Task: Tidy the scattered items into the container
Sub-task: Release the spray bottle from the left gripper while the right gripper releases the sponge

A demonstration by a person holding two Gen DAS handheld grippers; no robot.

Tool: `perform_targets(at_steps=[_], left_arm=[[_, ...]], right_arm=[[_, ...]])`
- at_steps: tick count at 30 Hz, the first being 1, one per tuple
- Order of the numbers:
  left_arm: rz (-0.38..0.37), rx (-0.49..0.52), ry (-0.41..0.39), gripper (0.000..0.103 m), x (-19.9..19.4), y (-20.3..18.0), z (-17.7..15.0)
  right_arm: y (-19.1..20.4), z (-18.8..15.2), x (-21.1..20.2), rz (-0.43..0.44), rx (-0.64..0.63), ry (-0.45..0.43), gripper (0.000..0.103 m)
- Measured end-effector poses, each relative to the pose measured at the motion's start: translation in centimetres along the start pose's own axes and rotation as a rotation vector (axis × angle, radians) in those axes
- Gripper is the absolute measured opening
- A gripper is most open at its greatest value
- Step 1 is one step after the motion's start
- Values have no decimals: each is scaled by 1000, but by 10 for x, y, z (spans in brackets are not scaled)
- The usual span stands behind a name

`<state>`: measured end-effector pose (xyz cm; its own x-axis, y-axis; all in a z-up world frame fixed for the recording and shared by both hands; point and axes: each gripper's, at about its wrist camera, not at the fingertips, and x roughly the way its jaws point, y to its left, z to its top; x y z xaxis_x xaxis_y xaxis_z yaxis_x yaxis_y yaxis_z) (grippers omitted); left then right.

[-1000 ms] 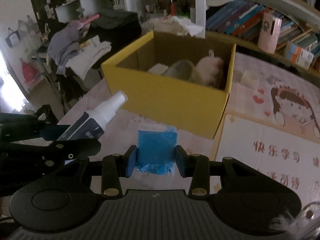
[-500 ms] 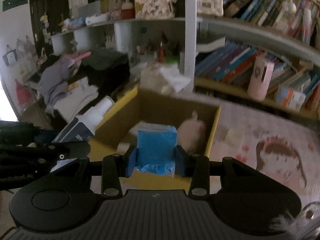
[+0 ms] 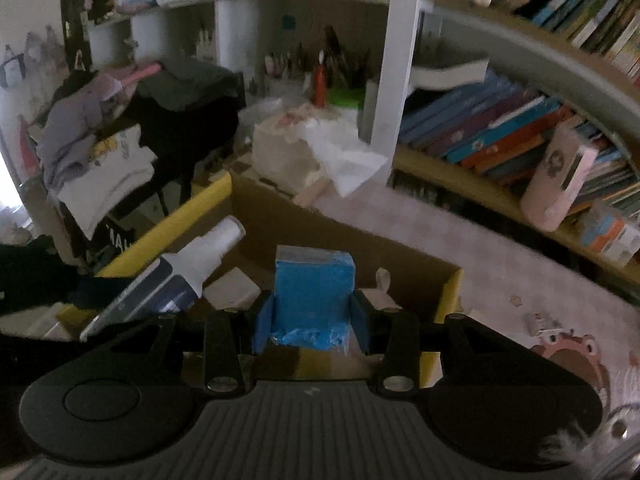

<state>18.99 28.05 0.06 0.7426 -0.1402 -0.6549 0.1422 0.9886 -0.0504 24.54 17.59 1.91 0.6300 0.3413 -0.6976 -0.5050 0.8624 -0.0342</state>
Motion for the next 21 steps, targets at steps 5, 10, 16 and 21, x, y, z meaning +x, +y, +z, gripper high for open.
perform_targets(at_steps=[5,10,16,21], left_arm=[[21,-16,59,31,23,2,-1],[11,-60,117,31,38,8,-6],[10,-89,128,35,42,9,-10],[12,-98,72,53,27,9,-4]], right_arm=[[-4,5,34,9,-15,76,39],[-9,7,55,21,0,120,39],[-9,11,59,44,23,130,59],[-6,10,35,59,25,72,77]])
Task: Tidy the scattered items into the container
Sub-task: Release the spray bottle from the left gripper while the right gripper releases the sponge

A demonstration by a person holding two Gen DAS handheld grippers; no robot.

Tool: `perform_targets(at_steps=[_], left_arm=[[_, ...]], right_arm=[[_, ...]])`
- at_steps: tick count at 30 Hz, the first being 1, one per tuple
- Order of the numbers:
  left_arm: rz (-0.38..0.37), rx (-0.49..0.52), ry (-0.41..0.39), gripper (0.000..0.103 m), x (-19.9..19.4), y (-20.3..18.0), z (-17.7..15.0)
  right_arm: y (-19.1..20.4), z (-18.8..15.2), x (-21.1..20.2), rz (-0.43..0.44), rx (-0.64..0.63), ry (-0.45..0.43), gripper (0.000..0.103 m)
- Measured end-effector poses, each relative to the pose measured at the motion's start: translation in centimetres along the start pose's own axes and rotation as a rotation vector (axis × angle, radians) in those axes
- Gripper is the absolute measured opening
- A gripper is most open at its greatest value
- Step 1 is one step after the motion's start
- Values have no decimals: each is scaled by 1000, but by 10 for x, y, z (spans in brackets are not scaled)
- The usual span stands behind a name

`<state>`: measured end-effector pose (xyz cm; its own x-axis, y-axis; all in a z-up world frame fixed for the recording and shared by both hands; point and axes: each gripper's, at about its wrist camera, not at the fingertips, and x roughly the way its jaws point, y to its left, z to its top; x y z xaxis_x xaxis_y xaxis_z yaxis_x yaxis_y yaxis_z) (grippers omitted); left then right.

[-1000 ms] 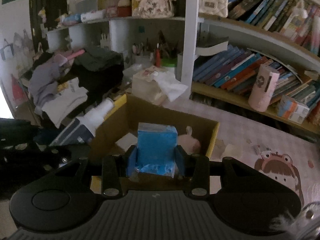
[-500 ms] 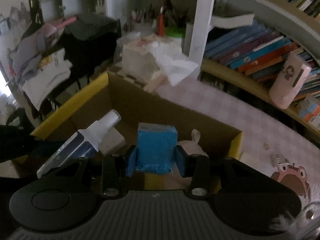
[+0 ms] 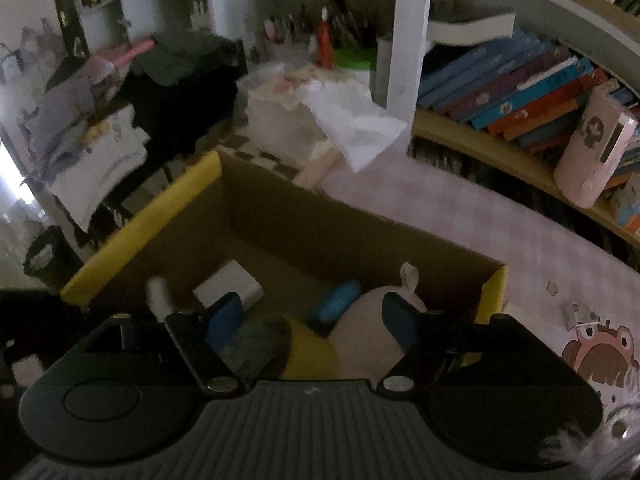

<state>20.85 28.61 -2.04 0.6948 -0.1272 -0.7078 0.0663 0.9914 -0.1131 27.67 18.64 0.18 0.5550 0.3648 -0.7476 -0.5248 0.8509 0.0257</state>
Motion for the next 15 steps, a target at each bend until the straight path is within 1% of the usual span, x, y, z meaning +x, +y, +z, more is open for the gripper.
perform_targets(at_steps=[4,5,8,12,15], left_arm=[[4,31,-52,59,-20,-6,1],[1,40,-64,63,-26,-8,1],[-18,76,-107,71,-48,-16,-3],[-43,121,-153,75,-79,-26,-15],[-43,149,-172,77,-98,-30,-24]], right_arm=[[6,-3,-24,-8,-13,-42,77],[6,-5,-31,-9,-11,-56,77],[9,-14,-56,-13,0,-99,79],[11,-32,-89,-16,13,-144,81],[13,-48,-111,-22,16,-163,81]])
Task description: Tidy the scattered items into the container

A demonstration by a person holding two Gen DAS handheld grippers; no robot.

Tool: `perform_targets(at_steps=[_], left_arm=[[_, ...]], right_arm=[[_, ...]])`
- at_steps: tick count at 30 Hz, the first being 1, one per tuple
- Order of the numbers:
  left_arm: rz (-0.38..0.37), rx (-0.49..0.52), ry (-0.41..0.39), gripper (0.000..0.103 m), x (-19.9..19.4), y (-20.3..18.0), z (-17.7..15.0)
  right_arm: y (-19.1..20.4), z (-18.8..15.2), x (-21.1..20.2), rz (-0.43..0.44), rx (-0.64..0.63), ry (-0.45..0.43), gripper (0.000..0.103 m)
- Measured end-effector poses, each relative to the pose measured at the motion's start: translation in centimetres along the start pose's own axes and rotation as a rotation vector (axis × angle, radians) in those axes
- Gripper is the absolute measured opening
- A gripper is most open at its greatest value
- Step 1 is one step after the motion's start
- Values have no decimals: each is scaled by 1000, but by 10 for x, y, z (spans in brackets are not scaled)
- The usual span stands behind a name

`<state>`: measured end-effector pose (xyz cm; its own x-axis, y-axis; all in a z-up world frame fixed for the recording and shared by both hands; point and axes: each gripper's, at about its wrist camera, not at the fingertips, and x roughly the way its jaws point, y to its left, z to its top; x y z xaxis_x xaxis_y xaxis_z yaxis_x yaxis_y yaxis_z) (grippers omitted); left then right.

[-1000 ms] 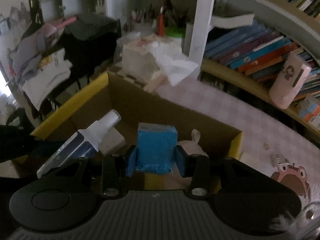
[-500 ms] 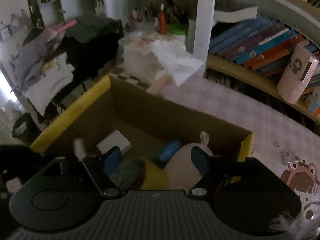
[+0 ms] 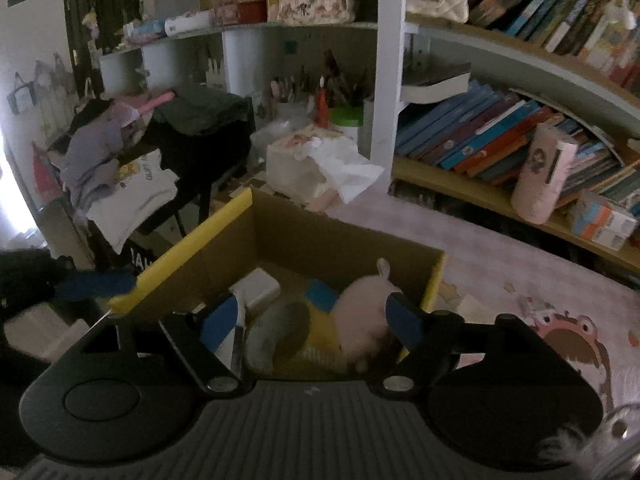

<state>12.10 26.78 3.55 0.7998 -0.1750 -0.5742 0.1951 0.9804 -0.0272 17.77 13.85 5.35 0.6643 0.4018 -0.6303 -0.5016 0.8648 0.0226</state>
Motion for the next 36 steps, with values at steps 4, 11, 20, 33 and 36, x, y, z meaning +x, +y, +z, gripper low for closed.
perform_targets(at_steps=[4,11,20,33,36], left_arm=[[3,5,-21,79,-24,-1,-8],[37,9,-27,81,-55,-2,-29],[27,44,41,85,-76,-20,-65],[14,76,173,85,-73,-40,-104],[14,77,183,85,-75,-41,-109]], right_arm=[[-1,-17,-30,-21,19,-23,81],[6,-55,-68,-72,58,-40,82],[26,-104,-98,-109,123,4,86],[46,-146,-102,-167,150,122,89],[48,-150,-101,-169,160,139,89]])
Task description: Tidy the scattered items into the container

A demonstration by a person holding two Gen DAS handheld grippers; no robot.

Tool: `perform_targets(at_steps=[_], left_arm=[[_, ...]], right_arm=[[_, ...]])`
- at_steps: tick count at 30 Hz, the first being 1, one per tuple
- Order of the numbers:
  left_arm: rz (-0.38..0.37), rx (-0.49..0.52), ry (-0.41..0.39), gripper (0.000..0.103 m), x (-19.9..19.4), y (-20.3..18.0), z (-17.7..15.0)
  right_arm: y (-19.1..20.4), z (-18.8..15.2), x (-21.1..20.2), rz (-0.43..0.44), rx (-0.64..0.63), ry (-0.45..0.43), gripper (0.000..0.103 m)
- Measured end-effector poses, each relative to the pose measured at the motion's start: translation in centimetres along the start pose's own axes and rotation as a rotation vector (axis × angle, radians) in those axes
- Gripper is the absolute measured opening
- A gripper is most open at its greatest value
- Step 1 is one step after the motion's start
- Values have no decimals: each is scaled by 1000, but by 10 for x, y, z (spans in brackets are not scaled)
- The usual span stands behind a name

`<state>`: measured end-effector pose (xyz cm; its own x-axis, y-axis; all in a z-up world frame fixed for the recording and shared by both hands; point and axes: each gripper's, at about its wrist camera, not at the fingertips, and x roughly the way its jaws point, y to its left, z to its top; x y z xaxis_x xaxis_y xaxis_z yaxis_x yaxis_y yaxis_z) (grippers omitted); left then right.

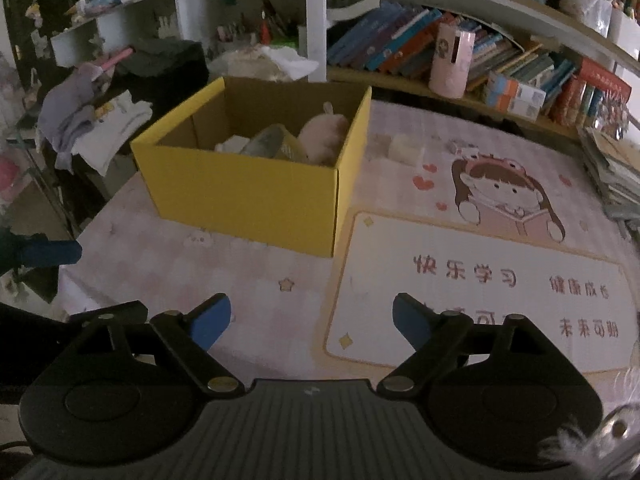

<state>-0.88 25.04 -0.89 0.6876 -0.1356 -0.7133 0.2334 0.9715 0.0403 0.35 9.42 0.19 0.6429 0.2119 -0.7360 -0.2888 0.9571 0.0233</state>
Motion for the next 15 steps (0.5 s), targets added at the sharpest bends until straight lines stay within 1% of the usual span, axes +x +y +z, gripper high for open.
perform_targets(at_steps=[5,10,15], left_arm=[[-5,-13,17,85,-1,1,-4],[-12,-37,51,86,1,4,-11],[-25,-39,62,86,2,3,-14]], right_arm=[[4,-4,2,4,-3,25,89],[8,-8,5,16,-9,62,91],[10,-11,6,14,-12,78,91]])
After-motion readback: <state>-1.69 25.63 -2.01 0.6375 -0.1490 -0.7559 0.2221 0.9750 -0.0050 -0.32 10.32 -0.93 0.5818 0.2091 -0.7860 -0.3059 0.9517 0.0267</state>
